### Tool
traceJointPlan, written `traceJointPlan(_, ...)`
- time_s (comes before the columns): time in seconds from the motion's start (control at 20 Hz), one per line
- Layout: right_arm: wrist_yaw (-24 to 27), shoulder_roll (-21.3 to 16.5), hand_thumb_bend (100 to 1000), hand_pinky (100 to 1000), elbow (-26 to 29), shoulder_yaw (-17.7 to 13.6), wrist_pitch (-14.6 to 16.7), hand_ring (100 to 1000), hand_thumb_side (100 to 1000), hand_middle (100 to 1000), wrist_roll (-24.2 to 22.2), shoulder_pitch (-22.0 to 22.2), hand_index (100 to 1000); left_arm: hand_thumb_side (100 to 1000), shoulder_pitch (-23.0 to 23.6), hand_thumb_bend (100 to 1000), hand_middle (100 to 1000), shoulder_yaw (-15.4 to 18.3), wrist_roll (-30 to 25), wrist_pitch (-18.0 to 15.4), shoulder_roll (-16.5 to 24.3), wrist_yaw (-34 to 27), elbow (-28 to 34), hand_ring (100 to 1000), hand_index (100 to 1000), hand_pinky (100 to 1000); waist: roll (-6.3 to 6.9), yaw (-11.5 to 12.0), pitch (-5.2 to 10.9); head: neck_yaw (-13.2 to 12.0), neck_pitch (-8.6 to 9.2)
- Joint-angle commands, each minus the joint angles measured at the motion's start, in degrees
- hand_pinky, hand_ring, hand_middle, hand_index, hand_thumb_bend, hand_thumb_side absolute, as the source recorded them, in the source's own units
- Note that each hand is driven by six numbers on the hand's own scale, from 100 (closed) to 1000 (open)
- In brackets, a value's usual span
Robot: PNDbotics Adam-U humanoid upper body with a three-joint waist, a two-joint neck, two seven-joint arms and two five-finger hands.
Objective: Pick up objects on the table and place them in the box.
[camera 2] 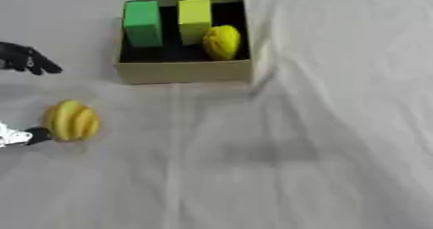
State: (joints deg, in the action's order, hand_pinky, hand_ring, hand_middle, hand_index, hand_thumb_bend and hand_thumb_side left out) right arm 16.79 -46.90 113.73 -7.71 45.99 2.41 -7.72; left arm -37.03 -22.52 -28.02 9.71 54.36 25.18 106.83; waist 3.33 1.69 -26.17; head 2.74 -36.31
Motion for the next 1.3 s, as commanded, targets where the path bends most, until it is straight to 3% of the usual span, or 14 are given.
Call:
traceJointPlan(0.05,-0.46,-0.75,100,908,0.86,-0.27,-0.03,871,520,699,-0.23,-0.13,836,363,-1.29,548,773,-0.63,-0.3,-0.21,0.11,1.62,-1.95,787,892,806,-0.11,-0.15,1.17,-0.41,-0.36)
traceJointPlan(0.2,-0.69,-0.37,100,909,0.86,-0.16,-0.36,871,534,697,-0.37,-0.1,834,283,-1.66,560,779,-1.35,-1.4,-0.93,-0.67,2.43,-3.64,793,895,812,-0.03,-0.35,1.02,-0.48,-0.4)
traceJointPlan(0.85,-1.2,1.55,100,914,0.86,0.25,-2.37,872,586,690,-1.24,0.12,832,157,-3.27,556,772,-2.93,-4.12,-2.22,-3.74,5.06,-9.96,789,885,803,0.16,-0.92,0.72,-0.93,-0.3)
traceJointPlan(1.3,-1.56,2.47,100,921,0.86,0.42,-3.28,877,619,693,-1.84,0.51,835,100,-2.72,393,635,-2.74,-3.33,-2.29,-3.41,5.89,-8.44,664,777,674,0.24,-1.06,0.64,-1.0,-0.41)
